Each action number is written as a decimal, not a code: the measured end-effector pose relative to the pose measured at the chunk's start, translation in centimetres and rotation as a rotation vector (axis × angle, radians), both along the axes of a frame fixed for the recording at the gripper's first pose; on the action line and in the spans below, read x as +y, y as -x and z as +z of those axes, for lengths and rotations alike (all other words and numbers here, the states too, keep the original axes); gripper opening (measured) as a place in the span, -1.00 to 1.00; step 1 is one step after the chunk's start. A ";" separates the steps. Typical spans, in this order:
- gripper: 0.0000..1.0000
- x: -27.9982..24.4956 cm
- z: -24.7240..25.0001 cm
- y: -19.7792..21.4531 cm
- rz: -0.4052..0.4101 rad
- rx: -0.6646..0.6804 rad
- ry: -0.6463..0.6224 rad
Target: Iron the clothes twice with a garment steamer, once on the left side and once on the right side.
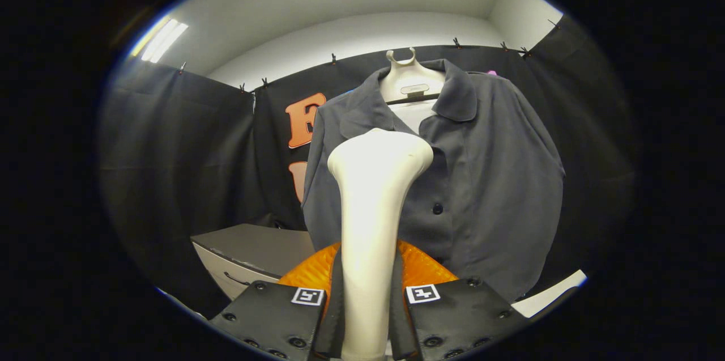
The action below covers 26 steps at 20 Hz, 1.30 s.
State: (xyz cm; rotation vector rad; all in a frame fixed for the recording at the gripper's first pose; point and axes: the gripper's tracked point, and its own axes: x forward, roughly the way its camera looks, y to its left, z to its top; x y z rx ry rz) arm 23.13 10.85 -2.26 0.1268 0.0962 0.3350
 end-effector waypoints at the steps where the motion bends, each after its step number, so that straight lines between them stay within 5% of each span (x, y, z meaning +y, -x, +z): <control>1: -0.22 0.3 -0.2 -0.4 0.005 0.002 0.008; 12: -0.22 2.0 -1.5 -4.4 0.007 0.011 0.043; 26: -0.22 1.7 -6.8 -2.7 -0.027 0.057 0.079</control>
